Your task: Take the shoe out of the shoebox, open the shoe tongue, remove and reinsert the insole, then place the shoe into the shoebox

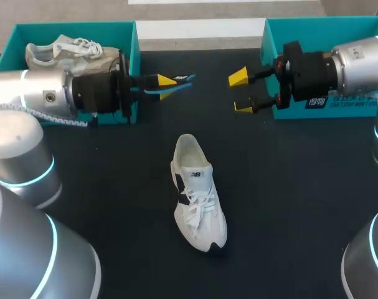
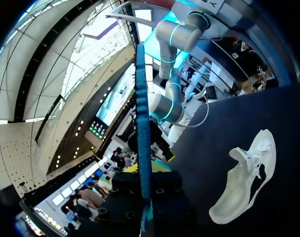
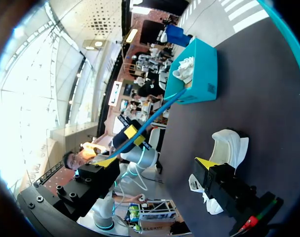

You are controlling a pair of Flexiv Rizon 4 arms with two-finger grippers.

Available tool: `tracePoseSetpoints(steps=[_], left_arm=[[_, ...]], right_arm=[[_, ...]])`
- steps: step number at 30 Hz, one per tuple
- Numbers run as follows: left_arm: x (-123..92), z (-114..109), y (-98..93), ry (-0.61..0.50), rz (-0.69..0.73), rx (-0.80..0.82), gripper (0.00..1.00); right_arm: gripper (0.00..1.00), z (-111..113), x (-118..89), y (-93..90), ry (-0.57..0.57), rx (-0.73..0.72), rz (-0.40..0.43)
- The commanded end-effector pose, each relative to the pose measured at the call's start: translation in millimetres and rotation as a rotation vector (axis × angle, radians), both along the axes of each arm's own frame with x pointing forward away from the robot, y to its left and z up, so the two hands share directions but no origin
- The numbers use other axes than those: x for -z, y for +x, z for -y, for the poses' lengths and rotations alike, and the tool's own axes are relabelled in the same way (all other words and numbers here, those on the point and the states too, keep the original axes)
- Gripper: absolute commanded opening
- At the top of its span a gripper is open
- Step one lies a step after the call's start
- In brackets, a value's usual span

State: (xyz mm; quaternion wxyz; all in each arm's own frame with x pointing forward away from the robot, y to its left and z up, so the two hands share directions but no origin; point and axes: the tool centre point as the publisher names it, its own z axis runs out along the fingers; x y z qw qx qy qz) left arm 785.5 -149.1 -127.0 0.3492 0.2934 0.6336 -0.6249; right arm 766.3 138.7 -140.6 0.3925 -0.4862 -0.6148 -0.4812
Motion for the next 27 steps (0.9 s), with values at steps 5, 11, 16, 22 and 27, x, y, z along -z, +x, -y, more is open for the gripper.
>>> tracePoseSetpoints(steps=[5,11,16,22,27], left_arm=[[3.1,1.1,-0.3,0.044,0.138,0.0,0.0],[7.9,0.6,7.3,0.156,0.411,-0.004,0.0],[24.9,0.8,7.4,0.271,0.676,-0.053,0.0],[47.3,3.3,10.3,0.315,0.762,-0.078,0.0],[48.0,4.8,9.9,0.293,0.768,-0.083,0.0]], right_arm=[[1.0,-1.7,1.0,0.2,0.001,0.001,0.0],[1.0,-1.7,1.0,0.2,0.001,0.001,0.0],[1.0,-1.7,1.0,0.2,0.001,0.001,0.0],[1.0,-1.7,1.0,0.2,0.001,0.001,0.0],[1.0,-21.8,9.5,11.3,0.018,-0.034,-0.015]])
